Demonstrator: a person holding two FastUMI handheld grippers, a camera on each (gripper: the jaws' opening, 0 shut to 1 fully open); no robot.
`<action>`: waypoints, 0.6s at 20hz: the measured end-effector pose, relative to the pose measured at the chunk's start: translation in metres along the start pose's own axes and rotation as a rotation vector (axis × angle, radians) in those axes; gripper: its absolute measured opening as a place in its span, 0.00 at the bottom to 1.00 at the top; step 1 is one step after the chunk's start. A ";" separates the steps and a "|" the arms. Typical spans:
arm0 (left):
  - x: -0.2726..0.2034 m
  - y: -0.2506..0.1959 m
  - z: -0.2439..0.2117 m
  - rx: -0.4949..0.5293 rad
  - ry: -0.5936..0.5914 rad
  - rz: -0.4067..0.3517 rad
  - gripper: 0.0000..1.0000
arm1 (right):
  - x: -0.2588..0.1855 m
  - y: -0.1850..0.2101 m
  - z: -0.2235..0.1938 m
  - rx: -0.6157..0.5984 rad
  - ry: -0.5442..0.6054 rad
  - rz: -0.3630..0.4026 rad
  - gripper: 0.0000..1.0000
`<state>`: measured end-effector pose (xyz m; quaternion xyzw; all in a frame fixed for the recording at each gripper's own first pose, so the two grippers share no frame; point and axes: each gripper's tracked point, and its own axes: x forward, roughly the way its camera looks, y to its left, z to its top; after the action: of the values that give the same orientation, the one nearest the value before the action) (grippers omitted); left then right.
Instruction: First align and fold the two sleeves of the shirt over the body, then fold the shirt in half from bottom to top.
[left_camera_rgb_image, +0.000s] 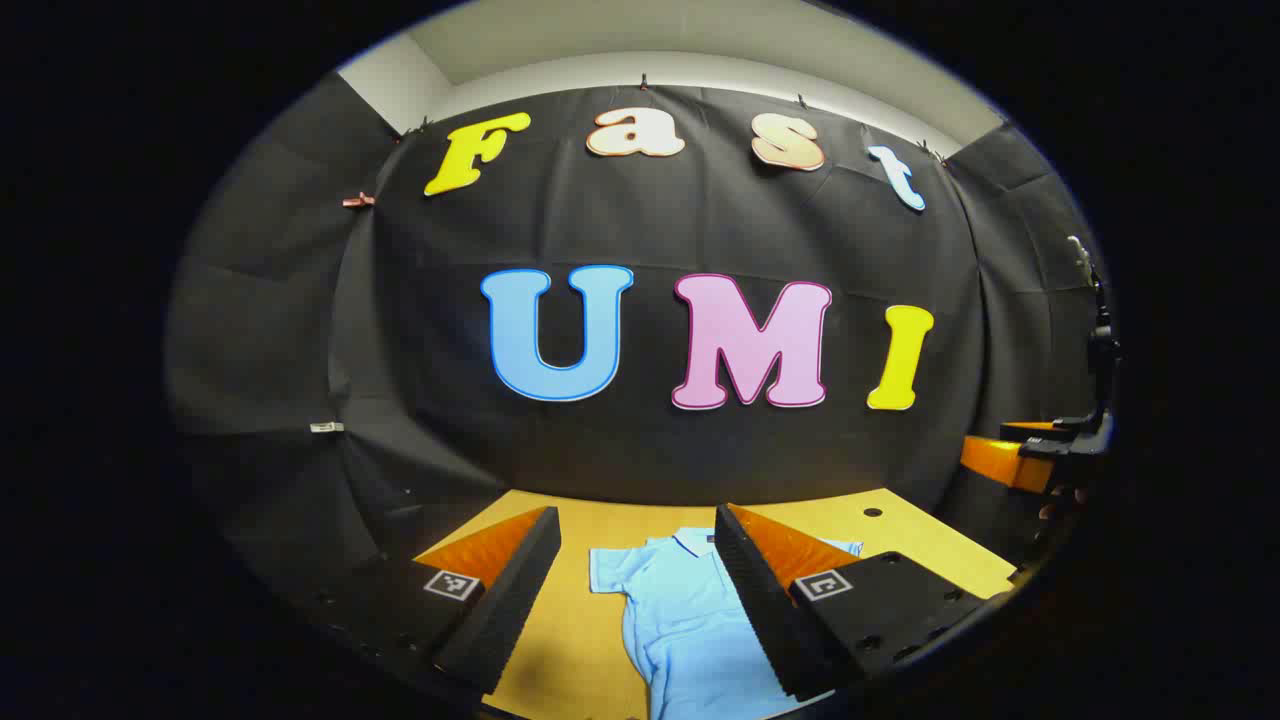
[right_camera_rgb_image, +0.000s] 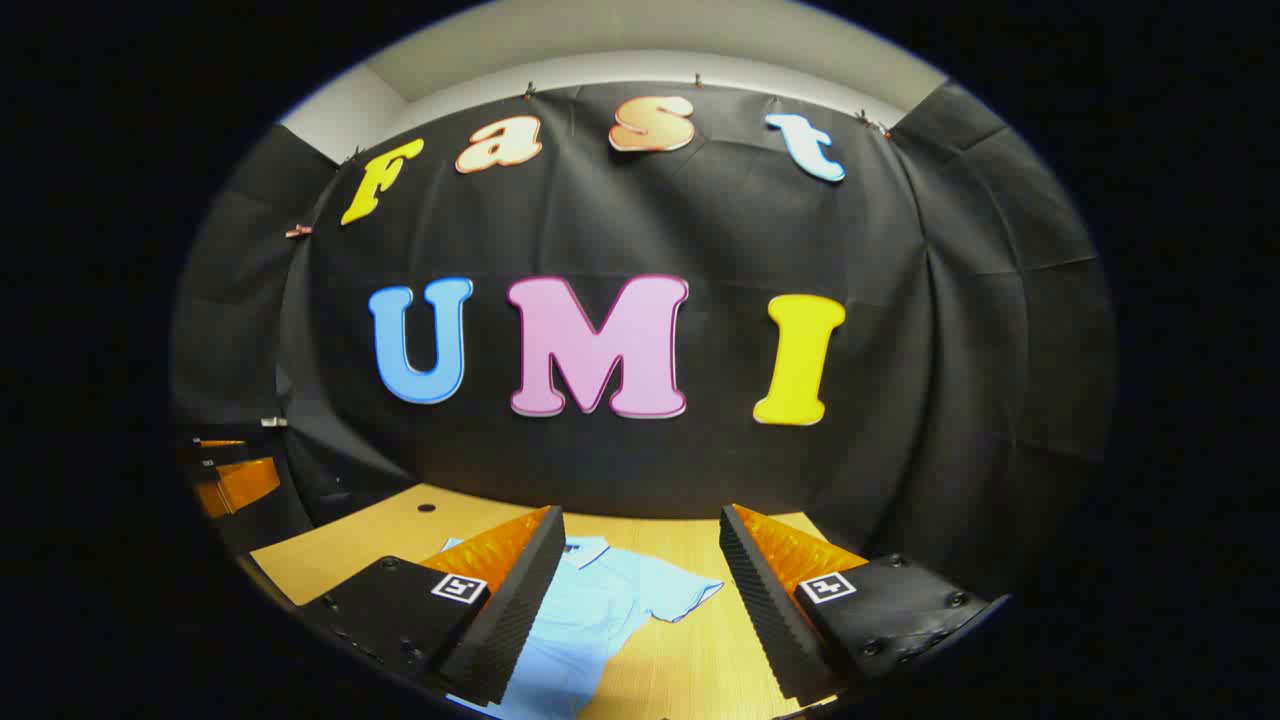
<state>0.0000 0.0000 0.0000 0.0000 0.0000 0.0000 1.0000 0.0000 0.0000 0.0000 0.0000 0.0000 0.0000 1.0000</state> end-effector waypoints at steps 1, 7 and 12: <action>0.006 0.001 -0.001 0.005 0.003 0.002 0.98 | 0.003 0.000 0.000 0.013 0.003 -0.008 0.97; 0.027 0.001 -0.005 -0.010 0.018 -0.008 0.98 | 0.019 0.010 -0.009 -0.004 0.030 0.005 0.97; 0.039 0.001 -0.003 -0.002 0.018 -0.016 0.98 | 0.031 0.017 -0.005 0.004 0.019 0.015 0.97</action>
<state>0.0394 0.0011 -0.0032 -0.0009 0.0090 -0.0082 0.9999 0.0313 0.0175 -0.0047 0.0019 0.0094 0.0073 0.9999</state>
